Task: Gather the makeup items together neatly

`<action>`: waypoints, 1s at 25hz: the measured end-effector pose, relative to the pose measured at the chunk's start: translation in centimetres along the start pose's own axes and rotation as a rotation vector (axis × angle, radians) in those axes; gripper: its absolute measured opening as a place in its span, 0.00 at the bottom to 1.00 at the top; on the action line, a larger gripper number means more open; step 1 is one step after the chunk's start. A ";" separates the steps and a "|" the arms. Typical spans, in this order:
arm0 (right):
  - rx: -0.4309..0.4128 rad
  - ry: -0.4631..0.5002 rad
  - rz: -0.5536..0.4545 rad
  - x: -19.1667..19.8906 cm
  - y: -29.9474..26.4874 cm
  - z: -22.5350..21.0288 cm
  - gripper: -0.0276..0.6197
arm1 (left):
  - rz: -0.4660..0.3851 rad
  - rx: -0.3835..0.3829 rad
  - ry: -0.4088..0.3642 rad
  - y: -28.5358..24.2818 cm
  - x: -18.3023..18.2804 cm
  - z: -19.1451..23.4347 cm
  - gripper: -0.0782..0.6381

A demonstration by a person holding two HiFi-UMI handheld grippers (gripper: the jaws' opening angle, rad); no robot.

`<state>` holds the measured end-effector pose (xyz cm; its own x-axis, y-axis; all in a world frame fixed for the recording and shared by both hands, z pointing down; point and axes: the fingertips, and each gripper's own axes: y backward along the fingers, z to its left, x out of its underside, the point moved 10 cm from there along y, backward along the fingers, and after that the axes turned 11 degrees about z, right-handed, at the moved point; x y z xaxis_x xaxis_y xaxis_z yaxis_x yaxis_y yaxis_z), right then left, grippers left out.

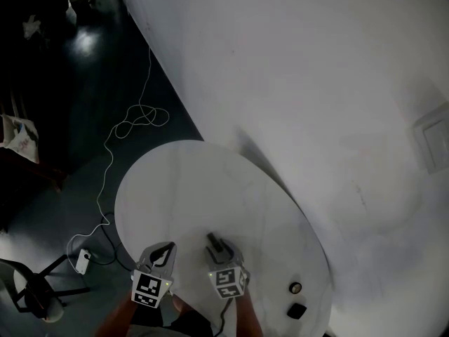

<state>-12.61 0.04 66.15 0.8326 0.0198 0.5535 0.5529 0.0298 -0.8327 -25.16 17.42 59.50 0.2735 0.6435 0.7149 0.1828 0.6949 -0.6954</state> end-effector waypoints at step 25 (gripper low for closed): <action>0.198 -0.147 -0.210 -3.2 10.9 0.3 0.45 | -0.188 0.087 -0.144 5.1 -7.2 -1.9 0.12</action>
<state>-9.22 0.64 55.29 0.6796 0.1363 0.7208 0.6827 0.2419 -0.6895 -24.42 15.76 50.64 0.1042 0.5351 0.8383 0.1341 0.8276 -0.5450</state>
